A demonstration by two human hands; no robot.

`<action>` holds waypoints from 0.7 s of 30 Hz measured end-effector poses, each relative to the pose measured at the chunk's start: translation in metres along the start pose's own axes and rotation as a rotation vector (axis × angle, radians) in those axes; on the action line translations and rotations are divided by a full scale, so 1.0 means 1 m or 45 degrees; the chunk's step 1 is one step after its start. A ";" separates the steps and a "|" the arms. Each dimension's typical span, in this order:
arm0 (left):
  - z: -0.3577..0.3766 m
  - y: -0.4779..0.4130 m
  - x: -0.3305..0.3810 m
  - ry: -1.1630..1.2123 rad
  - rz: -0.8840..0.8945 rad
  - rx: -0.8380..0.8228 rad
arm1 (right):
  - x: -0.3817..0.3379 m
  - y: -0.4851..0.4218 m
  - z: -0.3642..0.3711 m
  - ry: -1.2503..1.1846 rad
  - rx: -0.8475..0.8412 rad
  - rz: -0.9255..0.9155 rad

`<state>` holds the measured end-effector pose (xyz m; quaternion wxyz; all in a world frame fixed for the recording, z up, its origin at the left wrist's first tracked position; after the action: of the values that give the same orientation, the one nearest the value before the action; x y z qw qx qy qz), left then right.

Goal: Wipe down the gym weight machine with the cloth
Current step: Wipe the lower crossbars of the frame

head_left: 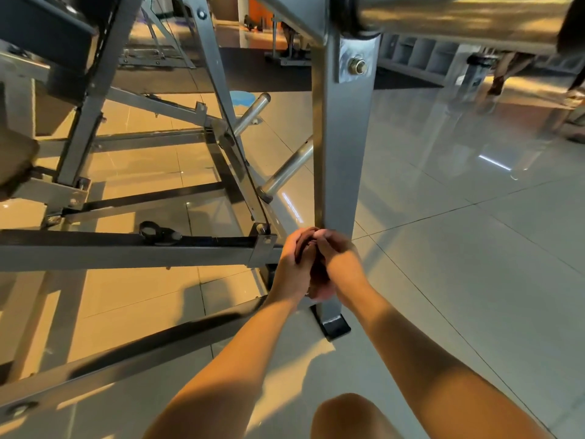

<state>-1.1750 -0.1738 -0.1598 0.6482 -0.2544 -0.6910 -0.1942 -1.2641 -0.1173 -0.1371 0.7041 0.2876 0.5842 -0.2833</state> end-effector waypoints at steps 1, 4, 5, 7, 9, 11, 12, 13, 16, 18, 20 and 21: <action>-0.002 -0.001 0.000 -0.043 0.026 0.051 | -0.002 -0.001 -0.001 0.066 0.000 -0.031; -0.003 -0.008 0.014 -0.216 0.134 0.341 | -0.014 -0.015 -0.016 0.236 0.152 -0.369; -0.001 -0.009 0.024 -0.218 0.147 0.426 | -0.021 -0.023 -0.022 0.257 0.220 -0.467; 0.007 -0.012 0.045 -0.135 0.198 0.408 | -0.031 -0.036 -0.027 0.272 0.256 -0.485; 0.019 -0.018 0.054 -0.110 0.298 0.322 | -0.030 -0.049 -0.026 0.252 0.177 -0.383; 0.027 -0.022 0.049 -0.189 0.370 0.332 | -0.030 -0.050 -0.023 0.187 0.139 -0.335; 0.028 -0.024 0.043 -0.224 0.416 0.355 | -0.029 -0.049 -0.023 0.113 0.123 -0.309; 0.030 -0.026 0.035 -0.227 0.466 0.369 | -0.027 -0.050 -0.025 0.065 0.114 -0.290; 0.032 -0.035 0.004 -0.236 0.596 0.321 | -0.020 -0.057 -0.032 0.041 0.105 -0.260; 0.031 -0.040 -0.006 -0.223 0.582 0.240 | -0.019 -0.056 -0.032 0.088 0.119 -0.233; 0.026 -0.039 -0.010 -0.257 0.523 0.212 | -0.016 -0.053 -0.032 0.138 0.112 -0.201; 0.022 -0.036 -0.010 -0.286 0.502 0.192 | -0.015 -0.050 -0.033 0.149 0.100 -0.190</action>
<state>-1.2144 -0.1905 -0.1695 0.6097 -0.3551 -0.7084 0.0178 -1.3252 -0.1257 -0.1309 0.6338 0.2869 0.6326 -0.3403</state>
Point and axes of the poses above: each hand's wrist, its own y-axis away from the middle knuckle, its own z-axis out of the palm, x = y × z, the point moved 1 cm from there along -y, towards the middle knuckle, and after that the axes turned 9 degrees about -y, right-handed, at the moved point
